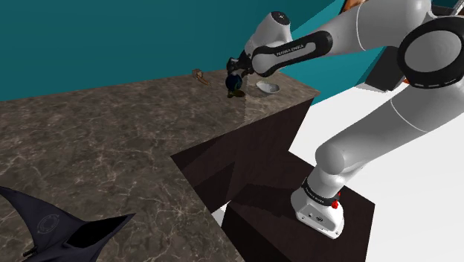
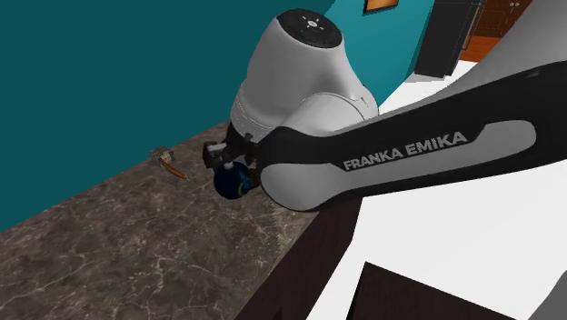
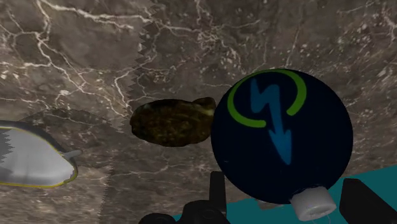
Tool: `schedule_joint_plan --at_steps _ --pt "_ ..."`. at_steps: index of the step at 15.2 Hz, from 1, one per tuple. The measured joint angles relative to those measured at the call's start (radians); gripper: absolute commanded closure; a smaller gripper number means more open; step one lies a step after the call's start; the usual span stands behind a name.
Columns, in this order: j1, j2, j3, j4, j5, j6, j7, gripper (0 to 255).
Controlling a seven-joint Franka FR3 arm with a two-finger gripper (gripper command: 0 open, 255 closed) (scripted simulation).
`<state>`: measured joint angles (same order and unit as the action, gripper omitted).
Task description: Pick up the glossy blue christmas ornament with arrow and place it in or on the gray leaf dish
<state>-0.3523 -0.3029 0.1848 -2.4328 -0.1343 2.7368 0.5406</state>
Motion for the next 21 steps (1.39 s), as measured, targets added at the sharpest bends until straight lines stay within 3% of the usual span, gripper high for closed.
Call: schedule_joint_plan --at_steps 10,16,21 --pt "0.024 0.092 -0.246 0.104 0.17 -0.005 -0.369 255" --pt "0.025 0.189 -0.378 0.225 0.323 -0.042 -0.619 255" --pt "-0.003 0.29 -0.452 0.366 0.452 -0.109 -0.804 255"
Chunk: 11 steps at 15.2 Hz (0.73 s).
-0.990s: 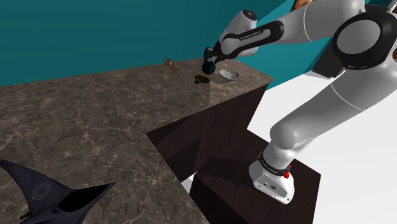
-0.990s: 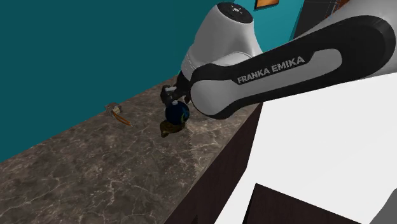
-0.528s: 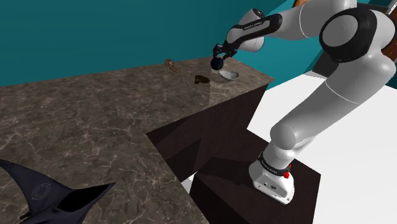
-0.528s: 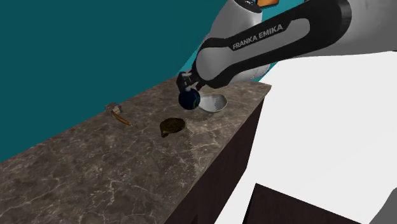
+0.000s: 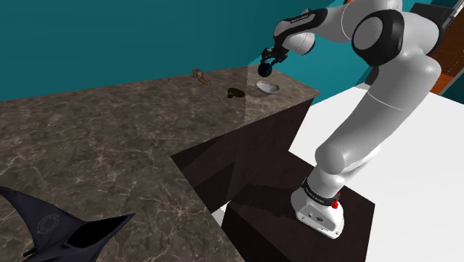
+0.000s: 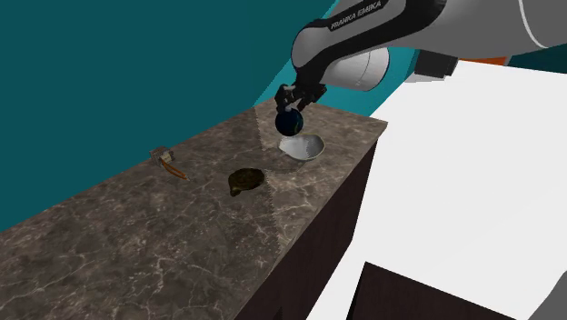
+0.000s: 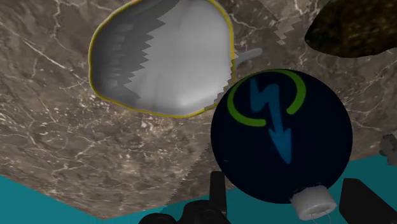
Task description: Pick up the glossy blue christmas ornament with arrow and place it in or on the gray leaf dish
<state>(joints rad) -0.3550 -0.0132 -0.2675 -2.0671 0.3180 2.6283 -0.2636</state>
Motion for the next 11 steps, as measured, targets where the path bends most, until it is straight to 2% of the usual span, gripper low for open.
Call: schedule_joint_plan --at_steps 4,6,11 --pt "-0.045 0.1 -0.036 0.127 0.101 -0.059 -0.129 255" --pt "-0.068 0.137 -0.047 0.191 0.13 -0.098 -0.167 255" --pt "-0.082 0.176 -0.041 0.188 0.179 -0.068 -0.219 255"
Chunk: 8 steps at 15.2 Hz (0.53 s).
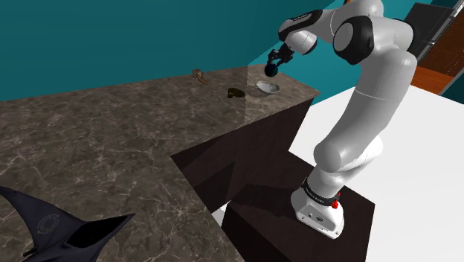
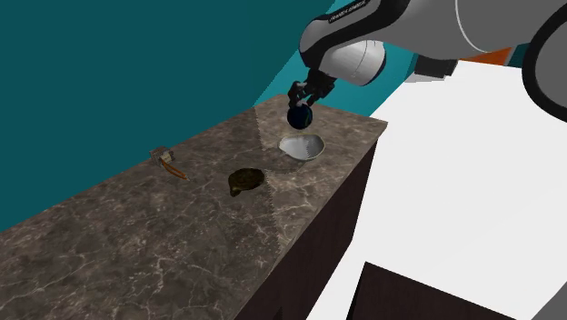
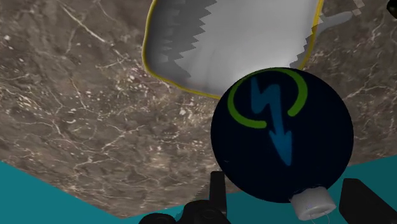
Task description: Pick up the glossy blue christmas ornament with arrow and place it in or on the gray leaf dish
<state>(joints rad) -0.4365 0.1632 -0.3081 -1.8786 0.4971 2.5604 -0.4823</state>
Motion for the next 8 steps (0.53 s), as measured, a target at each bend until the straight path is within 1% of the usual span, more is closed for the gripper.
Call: schedule_joint_plan --at_steps 8 --pt "-0.012 0.04 0.022 -0.05 0.078 0.079 -0.077 255"
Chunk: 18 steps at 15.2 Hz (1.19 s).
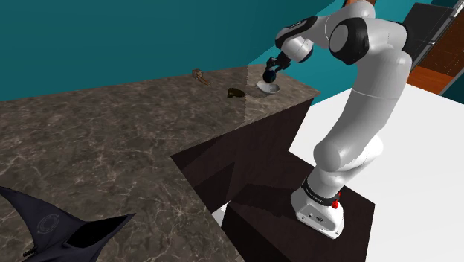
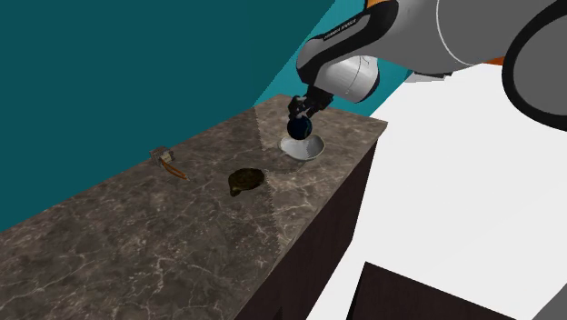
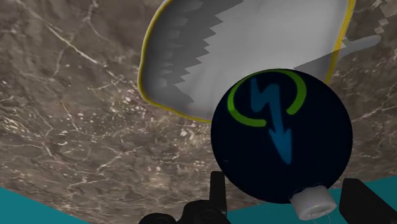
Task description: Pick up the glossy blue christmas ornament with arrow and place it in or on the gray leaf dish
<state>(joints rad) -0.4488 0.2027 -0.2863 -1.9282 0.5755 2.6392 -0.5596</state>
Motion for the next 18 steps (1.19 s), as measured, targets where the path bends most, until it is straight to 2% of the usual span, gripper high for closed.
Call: schedule_joint_plan --at_steps 5,11,12,18 --pt "-0.012 0.034 0.021 -0.023 0.061 0.05 -0.057 255" --pt "-0.014 0.038 0.025 -0.026 0.069 0.057 -0.066 255" --pt "-0.014 0.038 0.025 -0.026 0.069 0.057 -0.066 0" --pt "-0.014 0.038 0.025 -0.026 0.07 0.057 -0.066 0"
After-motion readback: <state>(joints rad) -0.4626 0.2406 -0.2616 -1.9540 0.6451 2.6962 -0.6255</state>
